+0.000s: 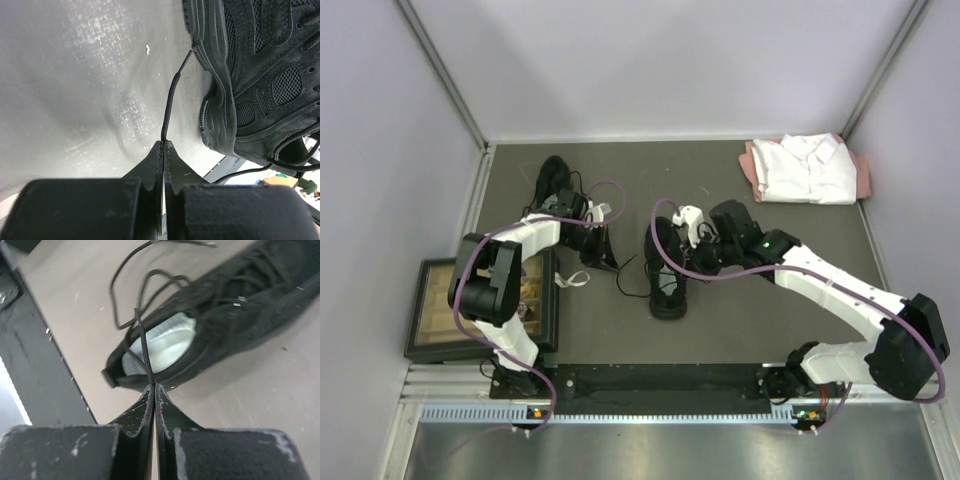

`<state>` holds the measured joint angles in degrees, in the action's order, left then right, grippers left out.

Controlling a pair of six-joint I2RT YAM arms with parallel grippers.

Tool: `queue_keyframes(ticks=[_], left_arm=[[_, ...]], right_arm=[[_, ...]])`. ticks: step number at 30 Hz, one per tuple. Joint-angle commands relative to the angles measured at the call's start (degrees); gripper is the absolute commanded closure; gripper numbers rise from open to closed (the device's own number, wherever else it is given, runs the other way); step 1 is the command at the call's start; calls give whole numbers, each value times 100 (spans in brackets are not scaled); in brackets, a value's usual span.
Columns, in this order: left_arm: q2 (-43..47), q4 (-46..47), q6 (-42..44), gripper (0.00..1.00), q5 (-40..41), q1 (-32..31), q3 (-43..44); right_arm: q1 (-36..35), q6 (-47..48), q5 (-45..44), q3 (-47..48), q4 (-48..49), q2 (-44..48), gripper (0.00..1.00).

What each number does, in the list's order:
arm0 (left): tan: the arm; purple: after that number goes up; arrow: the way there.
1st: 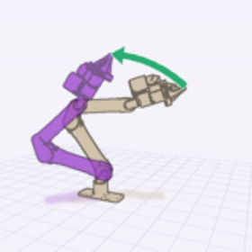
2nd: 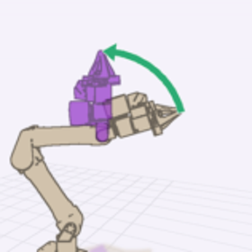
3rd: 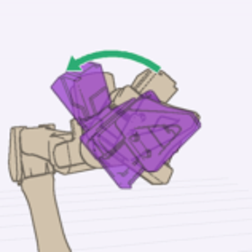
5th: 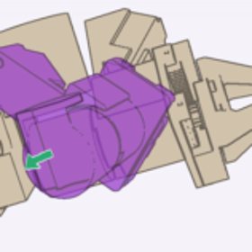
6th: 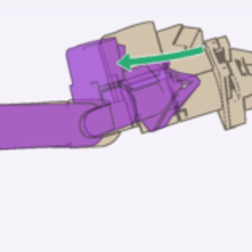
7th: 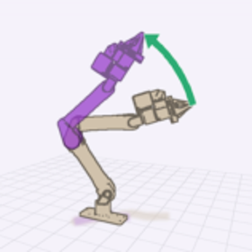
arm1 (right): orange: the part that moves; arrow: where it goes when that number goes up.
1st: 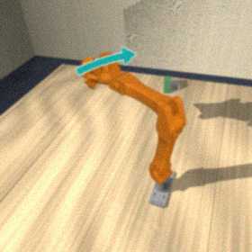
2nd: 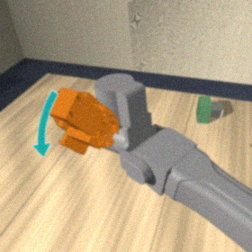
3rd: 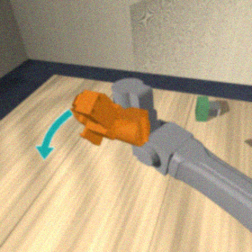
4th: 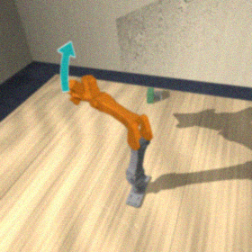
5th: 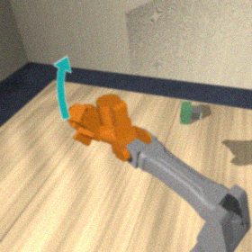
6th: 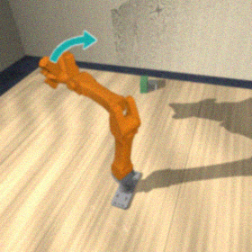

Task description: Tie the shoes

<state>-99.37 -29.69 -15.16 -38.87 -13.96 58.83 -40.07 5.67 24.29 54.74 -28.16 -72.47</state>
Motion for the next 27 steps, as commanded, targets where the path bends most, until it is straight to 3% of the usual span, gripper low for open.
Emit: queue_keyframes(ticks=[1,25,27], left_arm=[[252,236,-119,100,-165,7,-99],[348,561,-251,100,-279,-46,-372],[348,544,-198,93,-296,-46,-372]], right_arm=[[26,-821,-715,185,400,49,100],[-220,-1393,-839,1109,698,-1173,100],[-238,-1420,-830,1144,716,-1287,100]])
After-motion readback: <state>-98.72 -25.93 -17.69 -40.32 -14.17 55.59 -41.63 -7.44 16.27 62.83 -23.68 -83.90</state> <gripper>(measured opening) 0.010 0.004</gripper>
